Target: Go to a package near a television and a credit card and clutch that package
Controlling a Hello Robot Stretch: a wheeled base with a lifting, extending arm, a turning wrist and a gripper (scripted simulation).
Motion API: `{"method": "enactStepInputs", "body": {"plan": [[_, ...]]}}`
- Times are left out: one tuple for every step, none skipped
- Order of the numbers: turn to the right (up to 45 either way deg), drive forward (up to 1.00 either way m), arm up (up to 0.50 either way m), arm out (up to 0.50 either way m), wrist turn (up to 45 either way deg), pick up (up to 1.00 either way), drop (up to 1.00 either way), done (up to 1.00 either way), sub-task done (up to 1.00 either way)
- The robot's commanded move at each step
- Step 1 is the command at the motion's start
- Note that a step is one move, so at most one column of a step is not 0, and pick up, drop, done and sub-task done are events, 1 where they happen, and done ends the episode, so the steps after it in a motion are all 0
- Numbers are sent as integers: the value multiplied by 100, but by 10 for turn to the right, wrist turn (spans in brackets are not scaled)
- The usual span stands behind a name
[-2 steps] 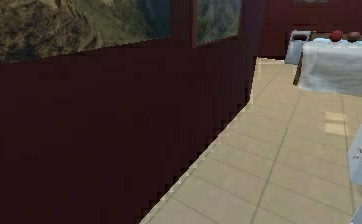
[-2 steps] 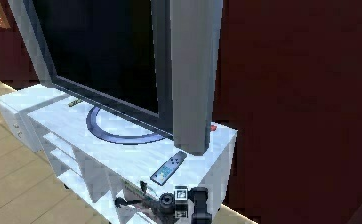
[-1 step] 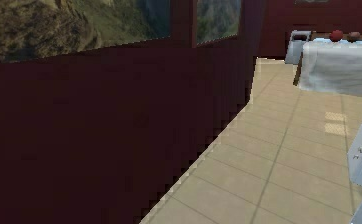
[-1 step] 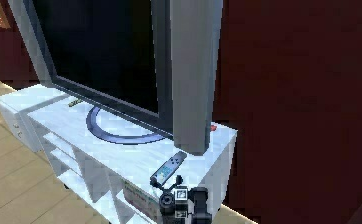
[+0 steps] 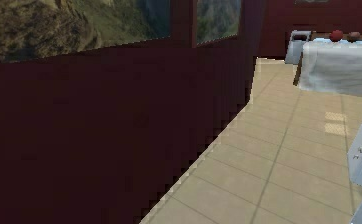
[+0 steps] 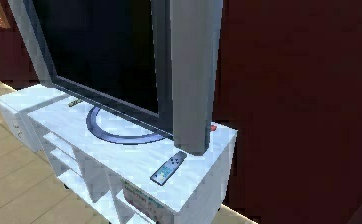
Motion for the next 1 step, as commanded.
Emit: {"method": "enactStepInputs", "body": {"plan": [[0, 0, 0, 0, 0, 100, 0, 0, 0]]}}
